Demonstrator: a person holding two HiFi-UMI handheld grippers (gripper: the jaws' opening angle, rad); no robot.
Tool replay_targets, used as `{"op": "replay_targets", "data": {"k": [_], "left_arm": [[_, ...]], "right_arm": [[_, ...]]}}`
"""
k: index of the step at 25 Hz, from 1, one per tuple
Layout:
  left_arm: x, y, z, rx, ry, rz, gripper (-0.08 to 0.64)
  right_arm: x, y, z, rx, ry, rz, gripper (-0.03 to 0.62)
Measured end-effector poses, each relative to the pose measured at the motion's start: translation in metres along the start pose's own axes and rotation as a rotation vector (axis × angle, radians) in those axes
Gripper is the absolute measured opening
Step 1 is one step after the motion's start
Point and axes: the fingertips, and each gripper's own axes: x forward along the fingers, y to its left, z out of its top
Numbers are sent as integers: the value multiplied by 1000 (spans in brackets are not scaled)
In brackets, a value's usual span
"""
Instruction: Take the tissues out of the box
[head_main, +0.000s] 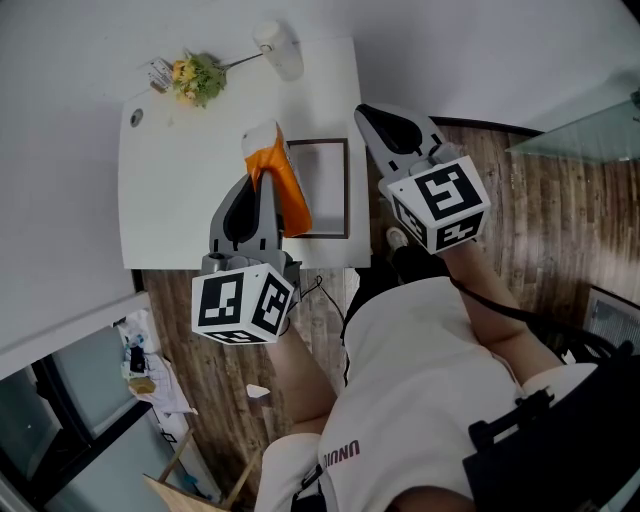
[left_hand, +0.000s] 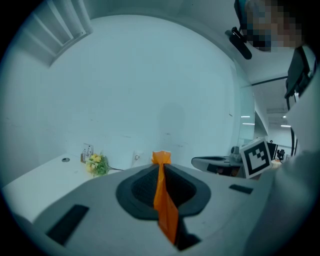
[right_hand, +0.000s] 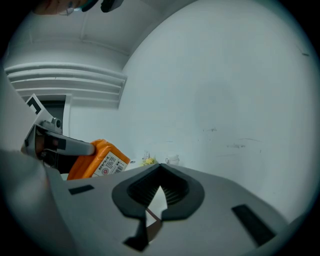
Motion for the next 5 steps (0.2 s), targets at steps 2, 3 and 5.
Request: {"op": "replay_targets", "data": {"k": [2, 3, 5], "left_arm": [[0, 0, 0, 0, -1, 1, 37], [0, 0, 0, -1, -2, 1, 37], [0, 0, 1, -5, -4, 0, 35]], "right_arm": [[0, -1, 0, 1, 2, -4, 18], [0, -1, -1, 3, 3, -6, 18], [0, -3, -1, 6, 6, -11, 18]]}}
